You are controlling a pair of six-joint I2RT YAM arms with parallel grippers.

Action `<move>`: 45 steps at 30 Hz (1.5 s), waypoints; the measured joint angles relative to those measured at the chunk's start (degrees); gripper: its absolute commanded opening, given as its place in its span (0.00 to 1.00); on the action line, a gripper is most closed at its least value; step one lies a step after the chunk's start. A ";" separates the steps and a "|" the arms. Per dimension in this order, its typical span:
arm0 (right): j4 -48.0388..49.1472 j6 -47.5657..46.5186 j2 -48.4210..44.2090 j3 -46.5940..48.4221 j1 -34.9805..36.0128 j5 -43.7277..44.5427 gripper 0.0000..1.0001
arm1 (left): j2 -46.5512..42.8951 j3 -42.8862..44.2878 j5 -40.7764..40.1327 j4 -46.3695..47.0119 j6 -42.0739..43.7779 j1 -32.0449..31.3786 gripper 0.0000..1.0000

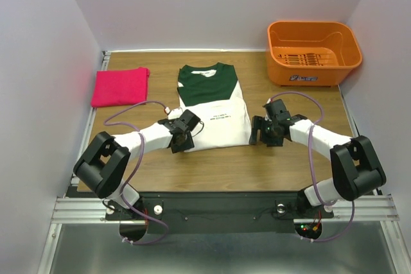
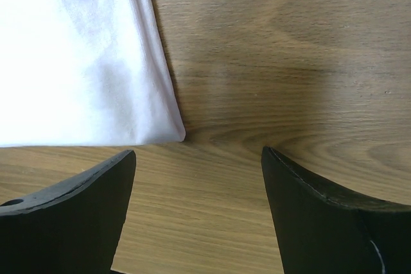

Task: Fold and stack the t-shirts
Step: Fold the tshirt

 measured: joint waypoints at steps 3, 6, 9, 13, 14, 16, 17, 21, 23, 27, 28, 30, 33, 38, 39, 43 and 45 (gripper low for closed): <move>-0.24 0.50 0.31 0.31 0.66 1.09 0.84 | 1.09 0.92 -0.50 -0.57 0.22 -0.46 0.41; -0.79 1.09 1.05 1.03 1.81 2.84 0.83 | 1.77 1.57 -0.52 -0.63 0.28 -0.85 0.35; -1.27 1.88 2.05 1.90 2.93 4.66 0.80 | 1.90 1.64 -0.52 -0.31 0.35 -1.25 0.28; -1.97 2.75 3.10 2.80 3.98 6.86 0.72 | 1.90 1.60 -0.42 0.20 0.35 -1.53 0.22; -2.12 2.91 3.34 2.93 4.22 7.37 0.70 | 1.90 1.55 -0.35 0.37 0.39 -1.57 0.22; -2.54 3.30 3.74 3.26 4.37 8.24 0.66 | 1.90 1.46 -0.28 0.61 0.39 -1.60 0.20; -2.91 3.54 4.04 3.54 4.48 8.68 0.63 | 1.88 1.40 -0.22 0.76 0.44 -1.60 0.18; -3.37 4.02 5.55 4.94 5.38 9.64 0.52 | 1.49 0.81 -0.02 1.57 0.74 -1.62 0.12; -3.65 4.26 6.36 5.73 5.79 9.84 0.49 | 1.27 0.52 0.04 1.95 0.85 -1.62 0.10; -3.82 4.81 7.15 6.51 6.38 9.94 0.46 | 1.03 0.11 0.09 2.49 0.96 -1.62 0.08; -3.82 4.96 7.32 6.64 6.60 10.08 0.45 | 0.90 -0.02 0.09 2.60 1.03 -1.62 0.08; -3.82 5.35 7.58 6.91 6.97 10.23 0.45 | 0.79 -0.20 0.11 2.86 1.14 -1.62 0.08; -3.85 5.79 8.13 7.41 7.48 10.47 0.41 | 0.70 -0.33 0.15 3.06 1.36 -1.62 0.08; -4.24 6.51 9.31 8.55 8.13 11.17 0.33 | 0.48 -0.52 0.17 3.30 1.53 -1.62 0.07; -4.33 6.69 9.68 8.85 8.35 11.41 0.31 | 0.44 -0.59 0.20 3.37 1.53 -1.62 0.07; -4.46 7.06 10.19 9.29 8.48 11.78 0.24 | 0.39 -0.66 0.28 3.50 1.70 -1.62 0.04; -4.22 7.30 10.23 9.25 8.48 11.82 0.15 | 0.28 -0.81 0.31 3.63 1.75 -1.62 0.00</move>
